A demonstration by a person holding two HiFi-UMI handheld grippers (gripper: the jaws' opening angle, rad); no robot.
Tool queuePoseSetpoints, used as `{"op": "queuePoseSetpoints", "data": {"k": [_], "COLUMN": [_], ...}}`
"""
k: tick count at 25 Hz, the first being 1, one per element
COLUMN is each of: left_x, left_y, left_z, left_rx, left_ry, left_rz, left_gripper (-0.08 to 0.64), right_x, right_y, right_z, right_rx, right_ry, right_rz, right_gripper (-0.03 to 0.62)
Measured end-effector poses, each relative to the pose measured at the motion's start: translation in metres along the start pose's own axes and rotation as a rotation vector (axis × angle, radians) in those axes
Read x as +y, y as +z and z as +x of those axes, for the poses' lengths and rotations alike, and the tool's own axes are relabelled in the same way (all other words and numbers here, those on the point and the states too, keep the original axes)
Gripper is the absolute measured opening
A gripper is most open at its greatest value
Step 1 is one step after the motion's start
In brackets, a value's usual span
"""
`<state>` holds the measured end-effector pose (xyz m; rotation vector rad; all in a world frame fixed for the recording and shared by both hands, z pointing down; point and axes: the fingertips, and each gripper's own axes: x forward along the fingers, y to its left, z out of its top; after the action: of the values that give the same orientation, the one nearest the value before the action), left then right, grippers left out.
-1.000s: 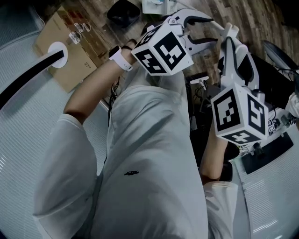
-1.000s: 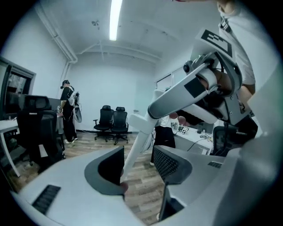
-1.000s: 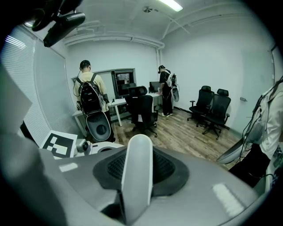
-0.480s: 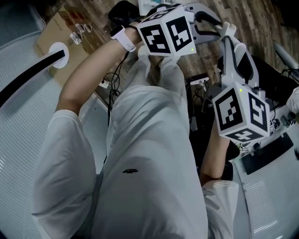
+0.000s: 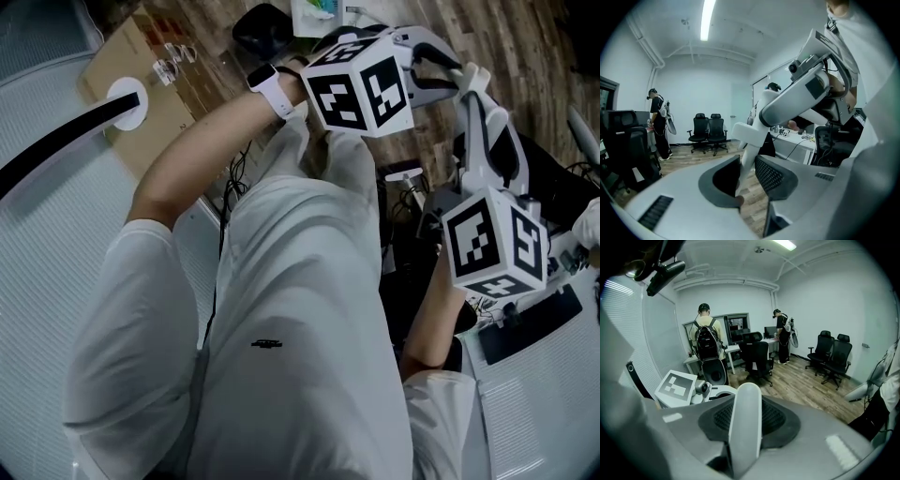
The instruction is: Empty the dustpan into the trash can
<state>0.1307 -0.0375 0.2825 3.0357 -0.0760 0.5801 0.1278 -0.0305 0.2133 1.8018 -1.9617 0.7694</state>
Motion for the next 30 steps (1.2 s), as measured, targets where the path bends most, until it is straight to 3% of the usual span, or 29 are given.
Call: {"op": "queuePoseSetpoints", "data": {"k": [4, 16, 25, 30], "left_x": [0.02, 0.029, 0.033, 0.041], "left_y": [-0.022, -0.026, -0.019, -0.033], "left_z": [-0.022, -0.047, -0.062, -0.082], "left_rx": [-0.012, -0.003, -0.005, -0.016], "left_ry": [0.027, 0.123, 0.235, 0.299], "left_rz": [-0.007, -0.039, -0.081, -0.109], "left_gripper": [0.104, 0.106, 0.109, 0.11], "right_x": [0.028, 0.053, 0.066, 0.09], "right_y": [-0.002, 0.004, 0.011, 0.007], "right_z": [0.026, 0.03, 0.024, 0.035], "right_rx": [0.015, 0.005, -0.019, -0.03], "right_ry": [0.013, 0.123, 0.226, 0.282], "right_rz": [-0.03, -0.122, -0.243, -0.338], "right_gripper": [0.123, 0.123, 0.123, 0.123]}}
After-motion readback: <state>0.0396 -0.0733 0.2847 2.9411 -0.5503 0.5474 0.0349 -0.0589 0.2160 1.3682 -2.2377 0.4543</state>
